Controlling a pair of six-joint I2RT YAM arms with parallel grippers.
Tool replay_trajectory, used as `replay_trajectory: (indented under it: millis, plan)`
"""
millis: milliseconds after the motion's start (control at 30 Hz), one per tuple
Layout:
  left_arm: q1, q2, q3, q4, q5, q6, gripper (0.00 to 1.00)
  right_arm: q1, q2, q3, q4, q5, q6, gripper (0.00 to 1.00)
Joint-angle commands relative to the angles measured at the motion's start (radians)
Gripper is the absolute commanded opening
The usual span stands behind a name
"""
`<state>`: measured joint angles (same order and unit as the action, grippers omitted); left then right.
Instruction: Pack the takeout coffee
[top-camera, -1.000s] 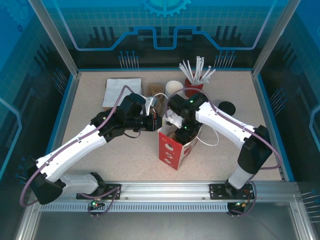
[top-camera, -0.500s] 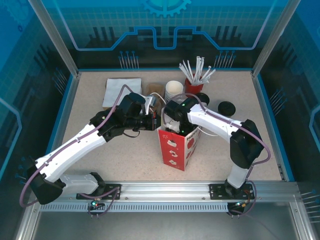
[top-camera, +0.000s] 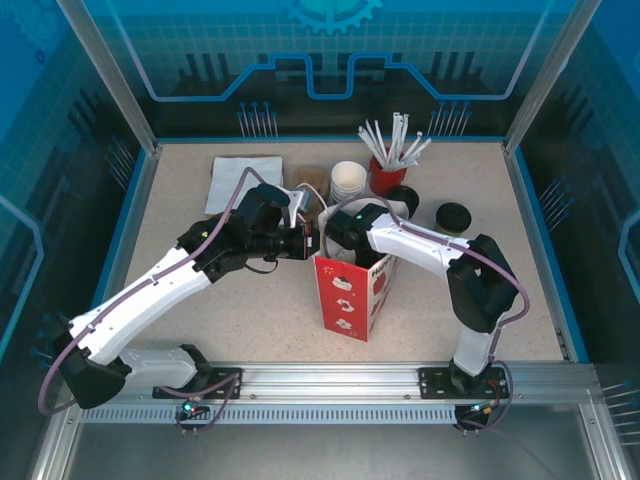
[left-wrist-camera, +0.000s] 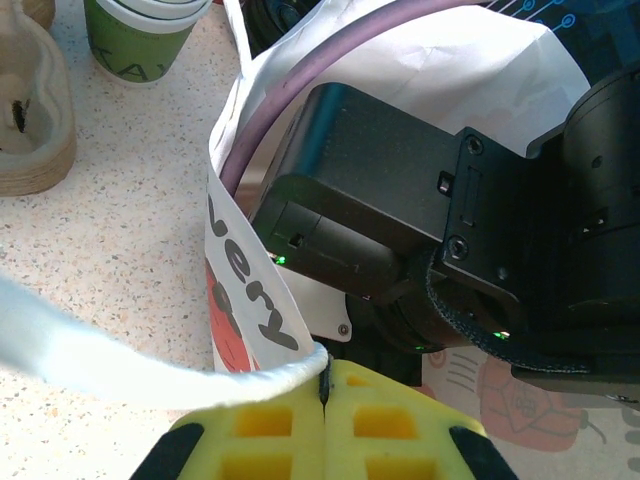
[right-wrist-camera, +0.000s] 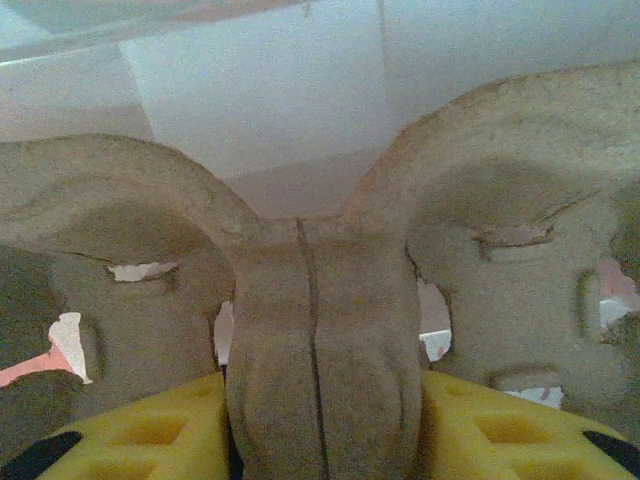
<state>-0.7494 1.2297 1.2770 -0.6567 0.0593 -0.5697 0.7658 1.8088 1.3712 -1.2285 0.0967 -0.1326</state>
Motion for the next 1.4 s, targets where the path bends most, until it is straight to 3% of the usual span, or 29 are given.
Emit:
replay_trajectory:
  millis: [0,500,700,900,1233,1367]
  plan:
    - [-0.01,-0.014,0.039,0.022,-0.008,0.031,0.0,0.013,-0.004,0.007,-0.009,-0.025,0.006,0.5]
    - [-0.064,-0.033,-0.034,0.037,-0.022,0.021,0.0,-0.047,-0.177,0.215,-0.049,-0.091,0.104,0.85]
    - [-0.077,-0.065,-0.104,0.052,-0.055,-0.029,0.0,-0.105,-0.239,0.319,-0.08,-0.108,0.18,0.86]
    - [-0.076,-0.091,-0.121,0.074,-0.068,-0.047,0.0,-0.202,-0.354,0.354,-0.014,-0.214,0.272,0.86]
    - [-0.081,-0.119,-0.103,0.102,-0.166,-0.058,0.0,-0.402,-0.632,0.238,0.259,-0.245,0.511,0.85]
    - [-0.082,-0.129,-0.094,0.089,-0.204,-0.059,0.0,-0.488,-0.731,0.189,0.286,-0.195,0.545,0.9]
